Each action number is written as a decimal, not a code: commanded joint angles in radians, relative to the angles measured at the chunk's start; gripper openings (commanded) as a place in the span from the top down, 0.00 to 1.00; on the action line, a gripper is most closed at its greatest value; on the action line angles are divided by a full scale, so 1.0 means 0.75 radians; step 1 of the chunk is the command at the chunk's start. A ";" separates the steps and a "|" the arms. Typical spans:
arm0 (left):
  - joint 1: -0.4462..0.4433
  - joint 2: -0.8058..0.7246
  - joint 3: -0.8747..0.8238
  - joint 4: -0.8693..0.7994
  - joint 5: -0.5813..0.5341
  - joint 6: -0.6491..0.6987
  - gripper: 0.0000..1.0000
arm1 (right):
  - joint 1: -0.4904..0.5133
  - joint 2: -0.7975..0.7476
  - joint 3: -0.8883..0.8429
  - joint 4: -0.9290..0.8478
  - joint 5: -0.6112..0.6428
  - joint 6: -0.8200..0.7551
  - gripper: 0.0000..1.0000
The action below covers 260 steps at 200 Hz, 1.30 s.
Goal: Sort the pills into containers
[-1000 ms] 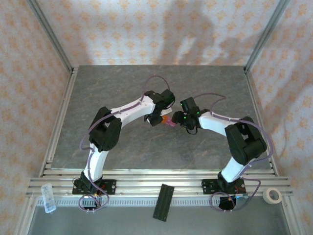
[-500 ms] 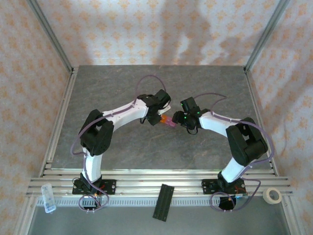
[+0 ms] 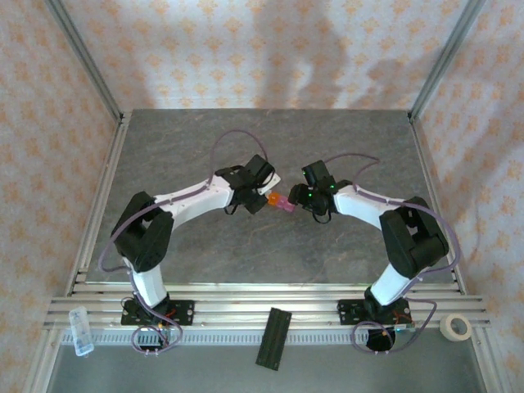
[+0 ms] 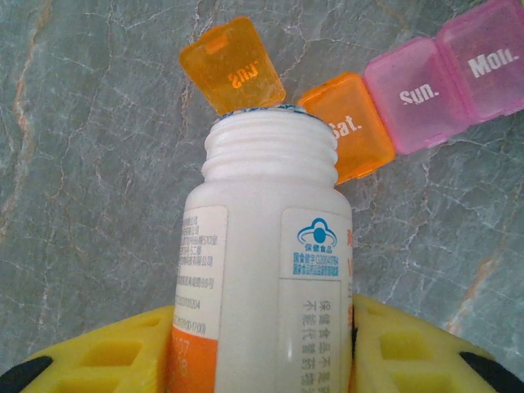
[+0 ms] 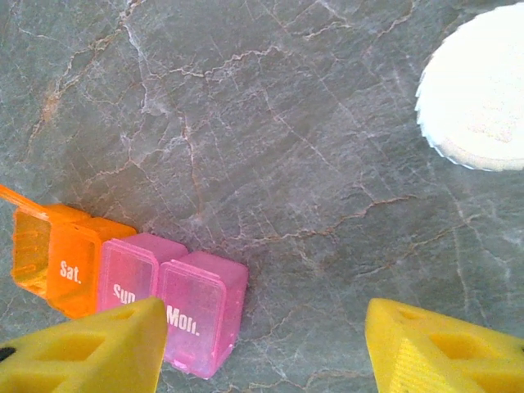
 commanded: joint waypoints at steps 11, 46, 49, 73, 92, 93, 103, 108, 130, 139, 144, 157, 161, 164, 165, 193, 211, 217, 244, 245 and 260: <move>0.014 -0.148 -0.139 0.283 0.063 -0.068 1.00 | 0.007 -0.080 0.072 -0.101 0.098 -0.031 0.35; 0.020 -0.296 -0.292 0.538 0.113 -0.115 1.00 | -0.035 -0.129 0.120 -0.181 0.127 -0.040 0.34; 0.020 -0.308 -0.304 0.562 0.118 -0.118 1.00 | -0.041 -0.133 0.126 -0.190 0.128 -0.041 0.34; 0.024 -0.414 -0.418 0.760 0.183 -0.145 1.00 | -0.100 -0.152 0.181 -0.270 0.141 -0.064 0.34; 0.025 -0.503 -0.518 0.964 0.246 -0.147 1.00 | -0.153 -0.155 0.236 -0.336 0.143 -0.081 0.34; 0.025 -0.506 -0.524 0.977 0.249 -0.148 1.00 | -0.156 -0.154 0.240 -0.341 0.144 -0.084 0.34; 0.026 -0.548 -0.577 1.098 0.278 -0.154 1.00 | -0.180 -0.151 0.269 -0.371 0.142 -0.096 0.34; 0.026 -0.564 -0.599 1.148 0.290 -0.157 1.00 | -0.191 -0.147 0.285 -0.387 0.142 -0.104 0.34; 0.026 -0.618 -0.643 1.319 0.310 -0.194 1.00 | -0.226 -0.113 0.369 -0.466 0.151 -0.132 0.33; 0.027 -0.633 -0.640 1.351 0.316 -0.208 1.00 | -0.235 -0.096 0.401 -0.494 0.158 -0.141 0.33; 0.026 -0.638 -0.637 1.364 0.321 -0.215 1.00 | -0.238 -0.085 0.420 -0.506 0.160 -0.148 0.33; 0.026 -0.656 -0.639 1.415 0.358 -0.214 1.00 | -0.246 -0.051 0.467 -0.544 0.174 -0.159 0.33; 0.026 -0.660 -0.643 1.441 0.369 -0.212 1.00 | -0.247 -0.041 0.480 -0.558 0.178 -0.162 0.32; 0.026 -0.663 -0.649 1.462 0.376 -0.212 1.00 | -0.249 -0.031 0.490 -0.566 0.181 -0.165 0.32; 0.026 -0.663 -0.651 1.469 0.377 -0.212 1.00 | -0.248 -0.028 0.493 -0.569 0.183 -0.165 0.32; 0.026 -0.668 -0.674 1.645 0.407 -0.198 1.00 | -0.255 0.070 0.580 -0.638 0.199 -0.182 0.32; 0.026 -0.660 -0.659 1.684 0.416 -0.177 1.00 | -0.255 0.141 0.628 -0.678 0.214 -0.192 0.32; 0.026 -0.658 -0.656 1.690 0.419 -0.167 1.00 | -0.255 0.164 0.640 -0.689 0.216 -0.194 0.32; 0.030 -0.636 -0.628 1.713 0.413 -0.146 1.00 | -0.255 0.266 0.687 -0.729 0.219 -0.203 0.32; 0.029 -0.635 -0.627 1.712 0.412 -0.145 1.00 | -0.255 0.268 0.689 -0.729 0.219 -0.204 0.32; 0.032 -0.617 -0.608 1.700 0.410 -0.110 1.00 | -0.255 0.315 0.703 -0.733 0.216 -0.214 0.32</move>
